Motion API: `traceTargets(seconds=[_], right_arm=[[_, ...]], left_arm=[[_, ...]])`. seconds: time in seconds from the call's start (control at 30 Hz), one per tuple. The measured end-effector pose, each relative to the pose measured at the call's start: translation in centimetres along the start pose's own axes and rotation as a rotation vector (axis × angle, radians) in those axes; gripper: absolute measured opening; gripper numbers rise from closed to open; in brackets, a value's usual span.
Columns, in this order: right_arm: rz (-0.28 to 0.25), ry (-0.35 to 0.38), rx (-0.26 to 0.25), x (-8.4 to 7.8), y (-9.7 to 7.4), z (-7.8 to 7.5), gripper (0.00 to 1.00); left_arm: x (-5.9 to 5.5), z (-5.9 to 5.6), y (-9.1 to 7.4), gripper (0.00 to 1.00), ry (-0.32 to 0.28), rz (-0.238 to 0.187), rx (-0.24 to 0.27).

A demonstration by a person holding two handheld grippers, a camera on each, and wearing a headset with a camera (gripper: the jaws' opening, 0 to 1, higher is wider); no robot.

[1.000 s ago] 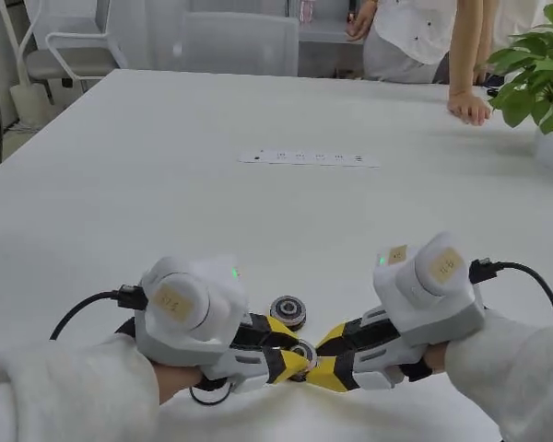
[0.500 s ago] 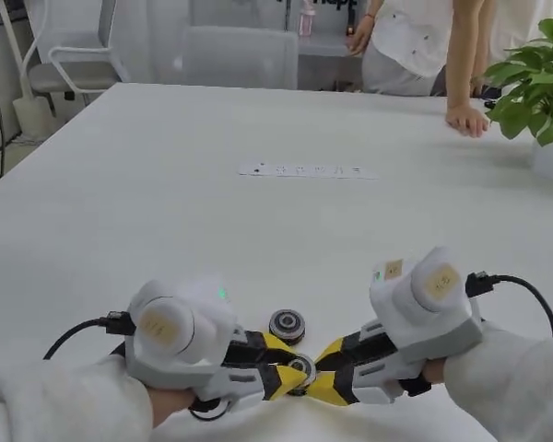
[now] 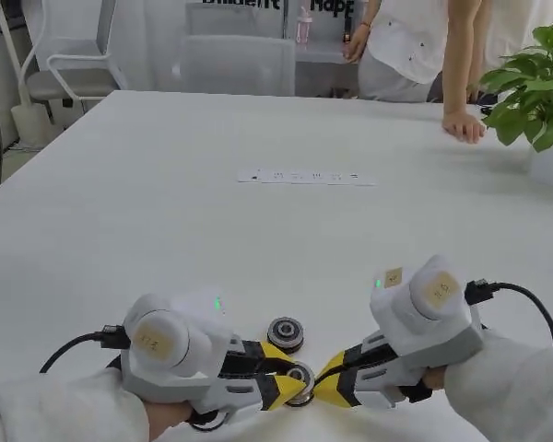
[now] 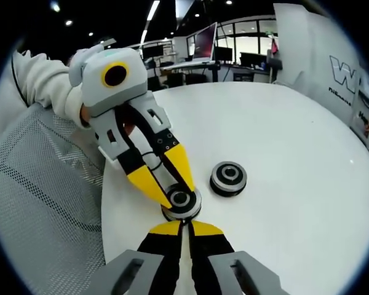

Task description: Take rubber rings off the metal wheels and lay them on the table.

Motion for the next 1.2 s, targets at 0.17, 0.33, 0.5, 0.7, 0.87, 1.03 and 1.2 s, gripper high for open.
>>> traceTargets(seconds=[0.17, 0.33, 0.5, 0.7, 0.87, 1.03, 1.2], right_arm=[[0.001, 0.056, 0.004, -0.1, 0.0, -0.1, 0.0], [-0.009, 0.191, 0.036, -0.3, -0.1, -0.5, 0.0], [-0.051, 0.351, 0.069, -0.6, -0.5, -1.0, 0.0], [-0.088, 0.435, 0.092, -0.4, -0.8, -1.4, 0.0], [-0.21, 0.552, 0.137, 0.0, -1.7, -1.9, 0.0], [-0.202, 0.545, 0.077, -0.7, -2.0, -2.4, 0.0], [-0.054, 0.306, 0.05, -1.1, -0.6, -1.2, 0.0]], left_arm=[[0.0, 0.0, 0.0, 0.08, 0.002, -0.002, -0.001], [0.0, 0.0, 0.0, 0.08, 0.005, -0.002, -0.004], [0.0, 0.0, -0.1, 0.07, 0.003, -0.002, -0.002], [-0.1, 0.1, -0.1, 0.07, 0.0, -0.001, 0.004], [-0.1, 0.1, -0.2, 0.07, 0.001, -0.001, 0.006], [-0.1, 0.2, -0.2, 0.07, 0.001, -0.002, 0.006], [-0.2, 0.2, -0.1, 0.07, 0.002, -0.002, 0.006]])
Point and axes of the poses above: the centre of the closed fingertips' face, and the gripper's own axes: y roughly forward along the fingers, z roughly to its left, x roughly out of its top, the point moved 10 cm from there along -y, roughly backward along the fingers, and after that the axes turned 11 degrees about z, right-handed, at the moved point
